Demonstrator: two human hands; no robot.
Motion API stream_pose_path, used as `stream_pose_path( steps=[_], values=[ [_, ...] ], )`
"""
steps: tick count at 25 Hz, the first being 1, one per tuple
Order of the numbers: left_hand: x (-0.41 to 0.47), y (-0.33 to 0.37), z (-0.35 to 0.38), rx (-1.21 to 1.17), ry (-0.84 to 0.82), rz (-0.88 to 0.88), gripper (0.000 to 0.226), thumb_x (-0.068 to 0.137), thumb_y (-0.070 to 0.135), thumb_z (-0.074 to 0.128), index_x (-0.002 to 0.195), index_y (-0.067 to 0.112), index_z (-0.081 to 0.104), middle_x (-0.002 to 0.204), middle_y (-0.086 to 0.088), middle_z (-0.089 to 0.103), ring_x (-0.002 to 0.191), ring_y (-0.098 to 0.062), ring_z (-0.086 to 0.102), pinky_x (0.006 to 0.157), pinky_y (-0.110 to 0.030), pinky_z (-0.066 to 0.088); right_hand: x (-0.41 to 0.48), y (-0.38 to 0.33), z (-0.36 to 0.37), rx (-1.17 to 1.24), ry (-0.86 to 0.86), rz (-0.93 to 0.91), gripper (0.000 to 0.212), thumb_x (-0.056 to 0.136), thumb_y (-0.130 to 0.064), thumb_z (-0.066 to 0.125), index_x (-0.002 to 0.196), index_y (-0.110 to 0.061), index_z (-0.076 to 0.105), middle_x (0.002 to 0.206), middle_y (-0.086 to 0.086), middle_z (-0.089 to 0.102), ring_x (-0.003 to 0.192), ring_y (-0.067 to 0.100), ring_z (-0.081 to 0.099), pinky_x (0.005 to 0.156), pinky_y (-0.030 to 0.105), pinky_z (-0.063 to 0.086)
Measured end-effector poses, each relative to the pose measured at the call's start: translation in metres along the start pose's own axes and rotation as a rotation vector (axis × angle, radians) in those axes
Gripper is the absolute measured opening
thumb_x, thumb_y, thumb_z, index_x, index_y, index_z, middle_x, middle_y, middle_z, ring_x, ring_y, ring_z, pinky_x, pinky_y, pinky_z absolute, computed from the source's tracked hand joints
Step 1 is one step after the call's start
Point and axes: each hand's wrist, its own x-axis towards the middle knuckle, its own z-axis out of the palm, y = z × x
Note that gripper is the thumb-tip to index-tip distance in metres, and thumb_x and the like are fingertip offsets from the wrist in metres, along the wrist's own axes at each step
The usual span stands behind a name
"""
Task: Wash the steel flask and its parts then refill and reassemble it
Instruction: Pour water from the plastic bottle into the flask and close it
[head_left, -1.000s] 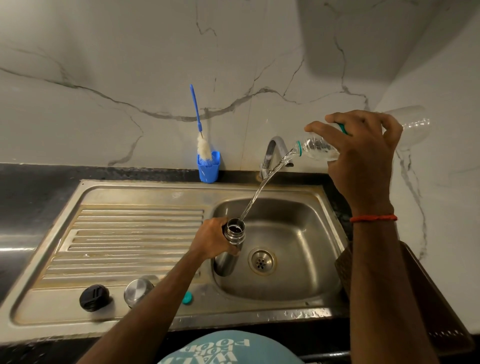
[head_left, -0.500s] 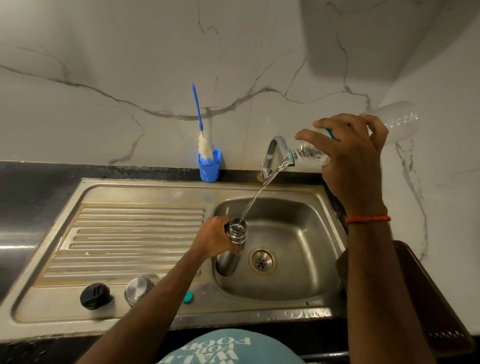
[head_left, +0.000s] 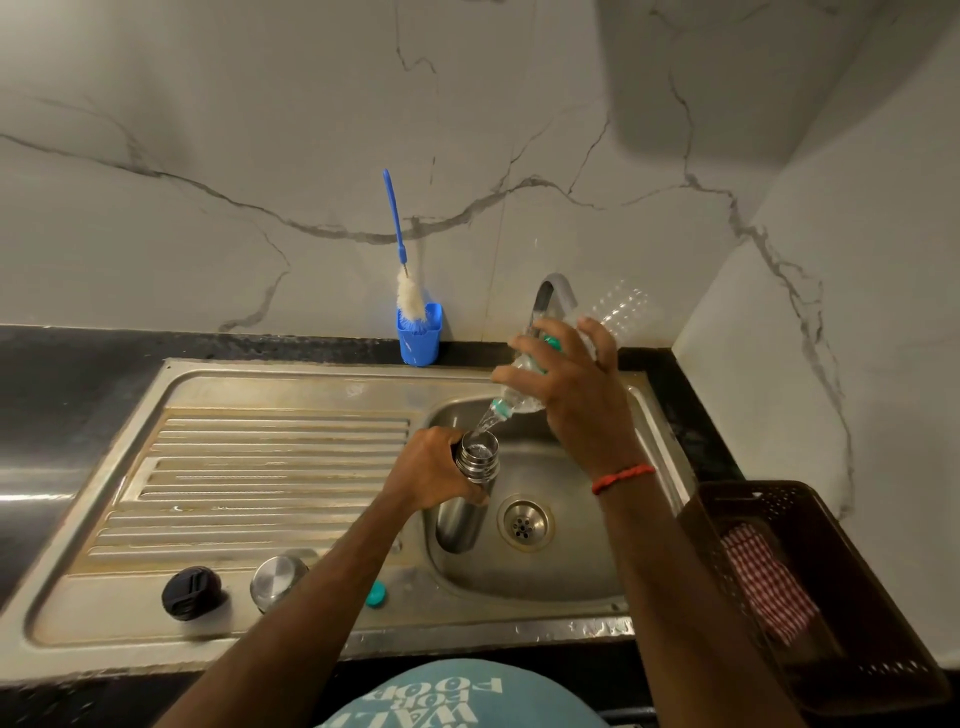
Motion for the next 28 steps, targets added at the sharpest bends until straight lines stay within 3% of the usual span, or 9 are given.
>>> stream_pose_path(
  steps=[5, 10, 15, 22, 28],
  values=[
    [0.000, 0.004, -0.008, -0.006, 0.002, 0.038, 0.058, 0.049, 0.037, 0.095, 0.101, 0.022, 0.073, 0.090, 0.007, 0.076, 0.080, -0.005, 0.069, 0.078, -0.032, 0.060, -0.006, -0.022, 0.008, 0.016, 0.015, -0.017, 0.038, 0.078, -0.024, 0.080, 0.110, -0.040, 0.068, 0.141, 0.001, 0.058, 0.141, 0.029, 0.036, 0.118, 0.050, 0.010],
    [0.001, 0.010, -0.016, 0.014, -0.008, 0.093, 0.072, 0.052, 0.038, 0.096, 0.116, 0.020, 0.068, 0.098, 0.015, 0.069, 0.084, -0.001, 0.064, 0.081, -0.020, 0.053, -0.002, -0.030, 0.003, -0.030, 0.060, -0.104, 0.032, 0.083, -0.027, 0.075, 0.111, -0.041, 0.066, 0.154, 0.000, 0.044, 0.148, 0.031, 0.027, 0.119, 0.055, 0.009],
    [-0.003, 0.016, -0.025, 0.047, -0.023, 0.116, 0.076, 0.051, 0.040, 0.095, 0.119, 0.021, 0.066, 0.101, 0.010, 0.072, 0.087, -0.004, 0.065, 0.082, -0.024, 0.055, 0.006, -0.025, 0.001, -0.084, 0.102, -0.199, 0.033, 0.083, -0.029, 0.075, 0.112, -0.040, 0.065, 0.156, 0.002, 0.041, 0.148, 0.033, 0.028, 0.118, 0.056, 0.007],
    [-0.007, 0.022, -0.034, 0.040, -0.010, 0.133, 0.068, 0.056, 0.039, 0.095, 0.116, 0.019, 0.069, 0.102, 0.005, 0.076, 0.088, -0.007, 0.068, 0.085, -0.027, 0.057, -0.002, -0.029, 0.001, -0.029, 0.205, -0.045, 0.039, 0.078, -0.027, 0.081, 0.111, -0.041, 0.066, 0.148, 0.000, 0.050, 0.144, 0.030, 0.030, 0.114, 0.055, 0.015],
    [-0.011, 0.025, -0.040, 0.010, 0.073, 0.133, 0.063, 0.057, 0.038, 0.096, 0.112, 0.017, 0.072, 0.099, 0.003, 0.076, 0.089, -0.010, 0.069, 0.085, -0.028, 0.057, -0.006, -0.026, -0.007, 0.093, 0.140, 0.153, 0.057, 0.082, -0.016, 0.070, 0.132, -0.038, 0.056, 0.141, 0.002, 0.054, 0.137, 0.028, 0.041, 0.112, 0.056, 0.025]
  ],
)
